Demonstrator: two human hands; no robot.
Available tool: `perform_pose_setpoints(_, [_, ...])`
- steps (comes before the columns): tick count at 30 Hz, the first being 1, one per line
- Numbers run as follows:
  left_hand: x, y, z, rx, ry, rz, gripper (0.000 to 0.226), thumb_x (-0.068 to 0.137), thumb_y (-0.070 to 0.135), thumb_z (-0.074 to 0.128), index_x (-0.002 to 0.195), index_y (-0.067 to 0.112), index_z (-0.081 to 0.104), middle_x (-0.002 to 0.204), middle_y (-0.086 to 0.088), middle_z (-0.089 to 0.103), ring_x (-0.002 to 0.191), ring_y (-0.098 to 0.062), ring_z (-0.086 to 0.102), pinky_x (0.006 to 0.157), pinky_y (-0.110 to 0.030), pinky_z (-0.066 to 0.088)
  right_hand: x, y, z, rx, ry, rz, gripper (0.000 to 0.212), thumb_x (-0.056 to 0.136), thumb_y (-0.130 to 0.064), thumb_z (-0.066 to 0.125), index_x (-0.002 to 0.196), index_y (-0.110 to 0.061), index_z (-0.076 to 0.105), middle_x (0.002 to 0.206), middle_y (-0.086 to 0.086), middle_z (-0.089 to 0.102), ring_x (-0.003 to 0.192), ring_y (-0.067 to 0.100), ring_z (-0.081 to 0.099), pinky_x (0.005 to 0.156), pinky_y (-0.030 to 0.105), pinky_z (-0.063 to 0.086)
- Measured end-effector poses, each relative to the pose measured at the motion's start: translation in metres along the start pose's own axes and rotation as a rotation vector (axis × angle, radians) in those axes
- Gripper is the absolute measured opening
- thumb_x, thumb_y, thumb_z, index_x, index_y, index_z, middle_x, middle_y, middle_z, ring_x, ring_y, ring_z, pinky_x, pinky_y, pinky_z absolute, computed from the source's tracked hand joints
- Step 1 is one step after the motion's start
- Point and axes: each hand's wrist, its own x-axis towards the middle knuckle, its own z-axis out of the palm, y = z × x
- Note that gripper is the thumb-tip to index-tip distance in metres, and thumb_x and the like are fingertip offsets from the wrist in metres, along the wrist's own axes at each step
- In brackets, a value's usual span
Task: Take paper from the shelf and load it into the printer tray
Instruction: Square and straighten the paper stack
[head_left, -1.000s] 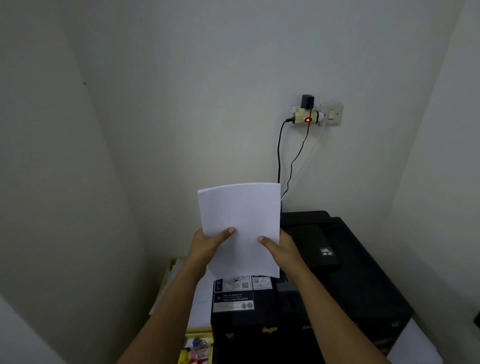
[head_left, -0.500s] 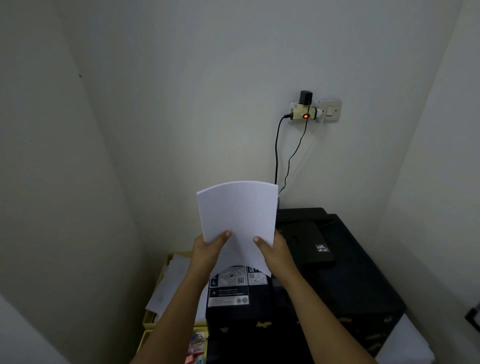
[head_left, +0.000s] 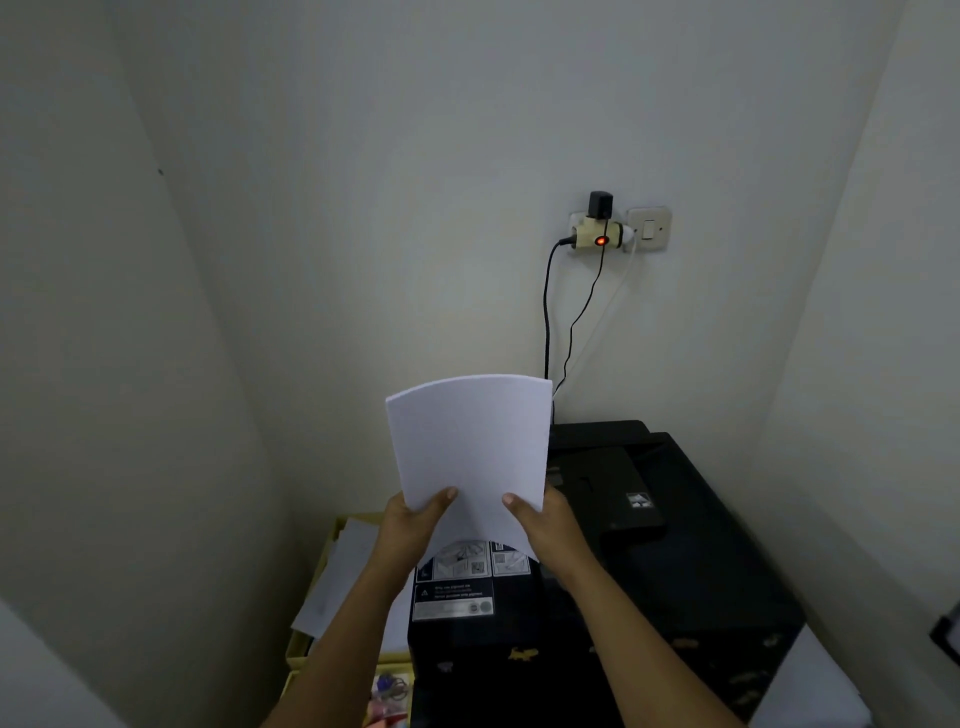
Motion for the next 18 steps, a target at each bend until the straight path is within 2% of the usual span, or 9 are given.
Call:
perform_pose_setpoints(4, [-0.005, 0.009, 0.001, 0.106, -0.034, 0.028, 0.033, 0.095, 0.028, 0.077, 0.124, 0.020, 0.063, 0.103, 0.004, 0.069, 0.090, -0.004, 0.062, 0.079, -0.027, 0.052, -0.002, -0.014, -0.013, -0.050, -0.044, 0.016, 0.030, 0.105, -0.020, 0.068, 0.134, -0.028, 0.067, 0.121, -0.015, 0.074, 0.111, 0.004, 0.070, 0.083, 0.019, 0.054])
perform_pose_setpoints(6, [-0.011, 0.015, 0.003, 0.137, -0.073, 0.038, 0.036, 0.094, 0.033, 0.078, 0.125, 0.024, 0.061, 0.107, 0.004, 0.069, 0.092, -0.003, 0.063, 0.073, -0.021, 0.051, -0.008, -0.021, -0.025, -0.041, -0.038, 0.032, 0.030, 0.103, -0.017, 0.071, 0.132, -0.024, 0.070, 0.119, -0.012, 0.076, 0.109, 0.007, 0.072, 0.082, 0.021, 0.055])
perform_pose_setpoints(8, [-0.018, 0.019, 0.008, 0.137, -0.119, 0.025, 0.040, 0.092, 0.037, 0.080, 0.125, 0.026, 0.061, 0.110, 0.005, 0.070, 0.096, -0.006, 0.065, 0.073, -0.021, 0.052, -0.016, -0.028, -0.039, -0.019, -0.011, 0.035, 0.029, 0.100, -0.016, 0.072, 0.129, -0.022, 0.072, 0.117, -0.007, 0.078, 0.108, 0.012, 0.075, 0.080, 0.022, 0.057])
perform_pose_setpoints(13, [-0.043, 0.032, 0.033, 0.104, -0.220, 0.033, 0.043, 0.088, 0.036, 0.083, 0.126, 0.026, 0.065, 0.119, 0.008, 0.072, 0.109, -0.017, 0.070, 0.080, -0.027, 0.057, -0.045, -0.046, -0.078, 0.039, 0.041, -0.015, 0.029, 0.101, -0.024, 0.074, 0.130, -0.027, 0.072, 0.118, -0.009, 0.079, 0.103, 0.007, 0.077, 0.084, 0.026, 0.061])
perform_pose_setpoints(16, [-0.064, 0.035, 0.053, 0.096, -0.248, 0.011, 0.041, 0.084, 0.040, 0.087, 0.119, 0.032, 0.068, 0.121, 0.008, 0.074, 0.111, -0.018, 0.071, 0.092, -0.037, 0.060, -0.066, -0.051, -0.107, 0.044, 0.039, -0.027, 0.031, 0.102, -0.032, 0.074, 0.132, -0.025, 0.073, 0.119, -0.008, 0.081, 0.106, 0.010, 0.078, 0.092, 0.035, 0.064])
perform_pose_setpoints(18, [-0.081, 0.032, 0.068, 0.107, -0.265, 0.001, 0.049, 0.082, 0.040, 0.089, 0.124, 0.027, 0.069, 0.124, 0.003, 0.076, 0.111, -0.020, 0.073, 0.098, -0.043, 0.060, -0.084, -0.052, -0.128, 0.057, 0.041, -0.017, 0.031, 0.101, -0.033, 0.075, 0.131, -0.026, 0.074, 0.118, -0.008, 0.081, 0.106, 0.012, 0.079, 0.094, 0.038, 0.064])
